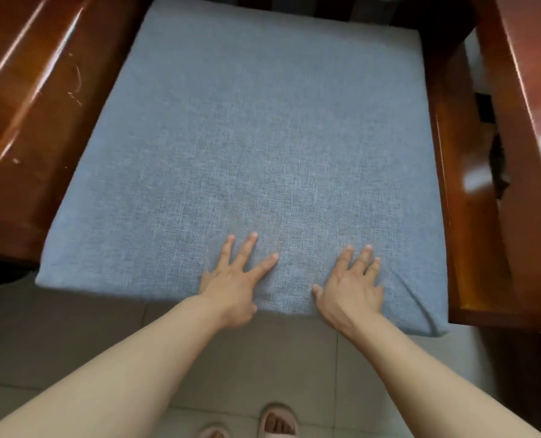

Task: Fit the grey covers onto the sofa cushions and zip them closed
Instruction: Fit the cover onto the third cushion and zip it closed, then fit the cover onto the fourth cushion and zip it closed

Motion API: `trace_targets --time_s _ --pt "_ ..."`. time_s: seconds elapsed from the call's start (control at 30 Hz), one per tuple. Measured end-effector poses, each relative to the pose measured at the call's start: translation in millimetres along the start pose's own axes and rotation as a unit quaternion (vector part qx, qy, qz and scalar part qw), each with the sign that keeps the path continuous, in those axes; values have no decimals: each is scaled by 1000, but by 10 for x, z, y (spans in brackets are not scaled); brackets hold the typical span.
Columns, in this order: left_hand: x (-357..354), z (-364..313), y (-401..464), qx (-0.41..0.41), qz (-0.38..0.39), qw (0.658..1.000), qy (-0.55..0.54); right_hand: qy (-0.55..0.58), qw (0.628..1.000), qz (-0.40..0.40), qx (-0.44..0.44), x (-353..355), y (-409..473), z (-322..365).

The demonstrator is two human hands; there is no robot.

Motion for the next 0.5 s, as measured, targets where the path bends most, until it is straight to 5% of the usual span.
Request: trace_targets --time_s 0.13,0.5 --pt "265 197 -356 57 64 996 -29 11 992 -7 126 263 -304 317" --pt "1295 964 -1594 165 -70 984 -22 -76 965 -47 245 1165 -1088 1357"
Point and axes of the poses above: each hand's wrist, its own y-axis towards the middle knuckle, its own x-axis out of the back of the hand, z = x × y, the point moved 6 cm from there along y, towards the middle knuckle, and after that the axes turned 9 degrees about y, right-handed, at the moved point
